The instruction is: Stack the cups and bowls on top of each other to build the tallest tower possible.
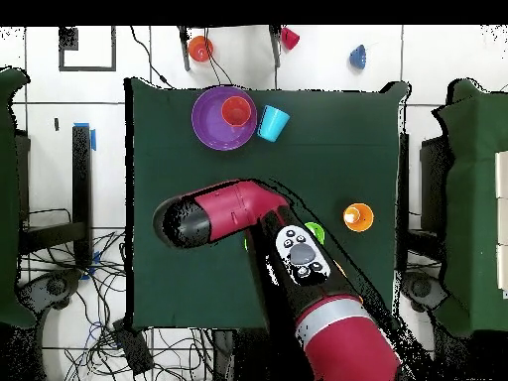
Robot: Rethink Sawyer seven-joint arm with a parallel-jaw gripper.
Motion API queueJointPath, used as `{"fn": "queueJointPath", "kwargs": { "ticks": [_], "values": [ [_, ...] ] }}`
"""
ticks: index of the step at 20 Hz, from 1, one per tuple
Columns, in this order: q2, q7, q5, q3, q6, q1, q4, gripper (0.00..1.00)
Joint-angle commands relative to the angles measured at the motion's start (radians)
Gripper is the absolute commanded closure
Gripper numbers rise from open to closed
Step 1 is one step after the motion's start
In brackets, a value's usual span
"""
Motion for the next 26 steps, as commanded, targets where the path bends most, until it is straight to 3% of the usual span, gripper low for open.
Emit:
{"fn": "queueJointPath", "kwargs": {
  "ticks": [1, 5, 10, 18, 26],
  "values": [
    [0.009, 0.026, -0.058, -0.030, -0.063, -0.012, 0.080, 0.00],
    [0.003, 0.031, -0.050, -0.043, -0.067, -0.039, 0.108, 0.00],
    [0.069, 0.060, -0.027, -0.038, -0.135, -0.080, 0.102, 0.00],
    [0.079, -0.059, -0.020, 0.005, -0.038, -0.190, 0.048, 0.00],
    [0.130, -0.119, -0.029, 0.040, 0.007, -0.249, -0.041, 0.00]
  ]
}}
